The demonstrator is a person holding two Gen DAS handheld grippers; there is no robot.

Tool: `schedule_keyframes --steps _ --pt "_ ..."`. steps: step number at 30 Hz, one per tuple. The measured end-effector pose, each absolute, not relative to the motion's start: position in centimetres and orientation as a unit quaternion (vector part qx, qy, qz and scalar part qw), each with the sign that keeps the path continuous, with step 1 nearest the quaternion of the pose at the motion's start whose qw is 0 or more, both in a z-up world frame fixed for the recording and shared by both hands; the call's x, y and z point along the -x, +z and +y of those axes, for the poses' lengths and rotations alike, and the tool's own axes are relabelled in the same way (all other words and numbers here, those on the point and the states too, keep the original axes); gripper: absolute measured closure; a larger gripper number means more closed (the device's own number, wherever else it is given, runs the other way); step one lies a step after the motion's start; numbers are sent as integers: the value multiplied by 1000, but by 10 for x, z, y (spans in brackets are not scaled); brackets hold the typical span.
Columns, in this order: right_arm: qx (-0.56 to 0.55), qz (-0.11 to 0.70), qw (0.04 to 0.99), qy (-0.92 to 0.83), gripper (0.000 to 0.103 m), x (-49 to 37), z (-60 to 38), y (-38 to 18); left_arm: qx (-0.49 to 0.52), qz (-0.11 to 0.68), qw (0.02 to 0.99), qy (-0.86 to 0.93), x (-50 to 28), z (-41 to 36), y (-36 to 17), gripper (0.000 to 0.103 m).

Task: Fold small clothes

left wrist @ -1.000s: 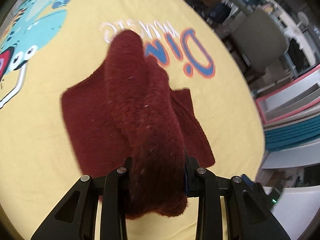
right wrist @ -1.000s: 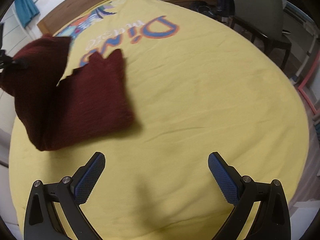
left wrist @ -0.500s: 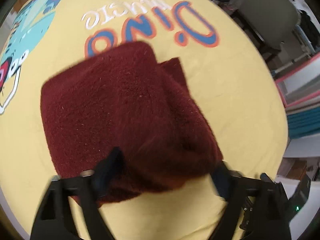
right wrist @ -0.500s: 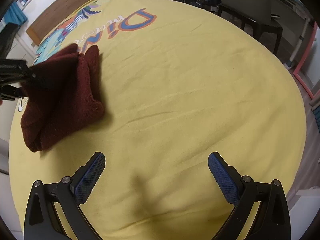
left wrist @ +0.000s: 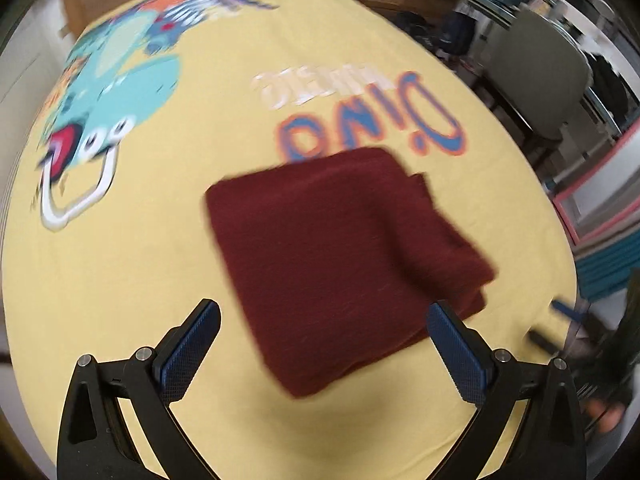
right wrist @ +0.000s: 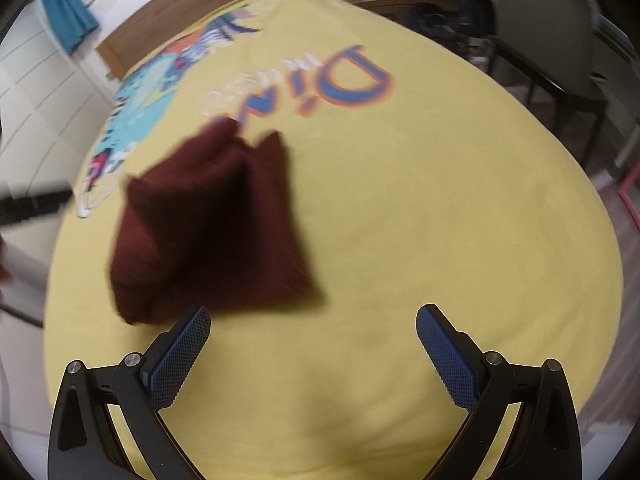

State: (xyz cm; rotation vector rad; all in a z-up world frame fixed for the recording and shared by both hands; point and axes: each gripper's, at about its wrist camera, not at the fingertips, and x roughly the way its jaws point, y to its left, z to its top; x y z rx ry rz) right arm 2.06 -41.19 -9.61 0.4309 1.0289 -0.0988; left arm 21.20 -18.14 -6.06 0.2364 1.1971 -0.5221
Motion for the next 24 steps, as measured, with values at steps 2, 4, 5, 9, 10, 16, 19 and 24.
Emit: schedule_keyframes --steps 2,4,5,9,10,16,19,24 --pt "-182 487 854 -26 0 -44 -401 -78 -83 568 784 -235 -210 -156 -69 1" --pt "-158 487 859 -8 0 -70 -389 -60 -62 580 780 -224 -208 -133 -80 1" --pt "-146 490 859 2 1 -86 -381 -52 -58 585 779 -218 -205 -122 -82 1" --pt "-146 522 838 57 9 -152 -353 -42 -36 600 772 -208 -196 -89 -96 1" --pt "-150 534 830 65 12 -165 -348 -45 -30 604 768 -209 -193 -80 -93 1" --pt "-134 637 757 54 33 -218 -324 -103 -32 612 761 -213 -187 -65 -98 1" --pt "-139 666 732 47 65 -216 -325 -131 -40 614 757 -220 -184 -64 -104 1" --pt "-193 634 747 59 77 -196 -342 -135 -46 608 764 -213 -188 -63 -107 1"
